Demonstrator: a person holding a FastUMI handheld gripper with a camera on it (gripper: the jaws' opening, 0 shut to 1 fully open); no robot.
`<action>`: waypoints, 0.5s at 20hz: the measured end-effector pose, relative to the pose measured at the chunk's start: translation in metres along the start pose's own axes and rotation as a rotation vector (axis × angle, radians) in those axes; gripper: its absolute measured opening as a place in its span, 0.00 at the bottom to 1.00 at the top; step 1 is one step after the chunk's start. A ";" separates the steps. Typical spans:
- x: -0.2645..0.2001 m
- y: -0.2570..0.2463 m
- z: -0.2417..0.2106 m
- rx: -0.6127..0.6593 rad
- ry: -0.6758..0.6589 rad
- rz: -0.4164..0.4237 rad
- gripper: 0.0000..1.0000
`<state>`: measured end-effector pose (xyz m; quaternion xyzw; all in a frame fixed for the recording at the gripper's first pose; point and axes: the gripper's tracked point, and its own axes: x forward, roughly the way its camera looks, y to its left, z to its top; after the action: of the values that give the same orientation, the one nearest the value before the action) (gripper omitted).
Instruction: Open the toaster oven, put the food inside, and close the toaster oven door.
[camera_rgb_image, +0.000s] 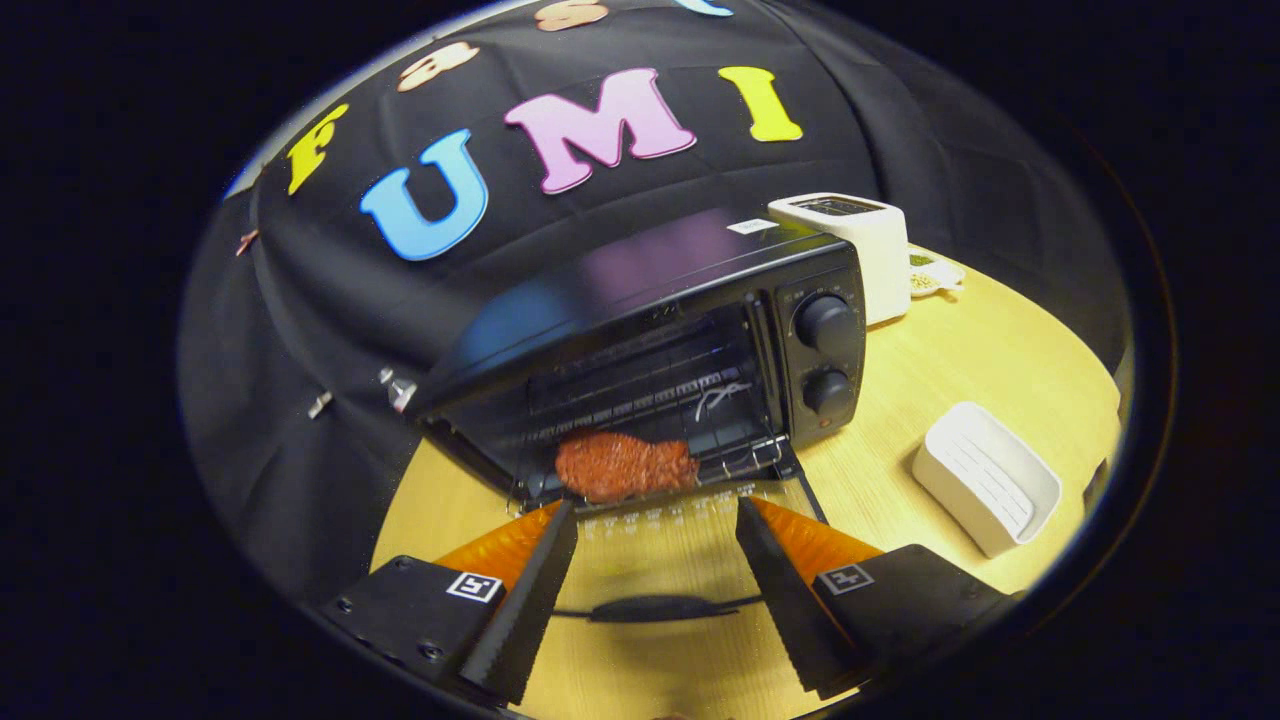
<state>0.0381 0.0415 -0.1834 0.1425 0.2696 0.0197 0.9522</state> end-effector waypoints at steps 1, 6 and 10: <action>-0.007 -0.001 -0.009 -0.036 0.027 -0.002 0.98; -0.037 -0.011 -0.053 -0.191 0.131 -0.049 0.98; -0.032 -0.013 -0.096 -0.223 0.254 -0.061 0.99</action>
<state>-0.0391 0.0503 -0.2490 0.0241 0.3879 0.0384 0.9206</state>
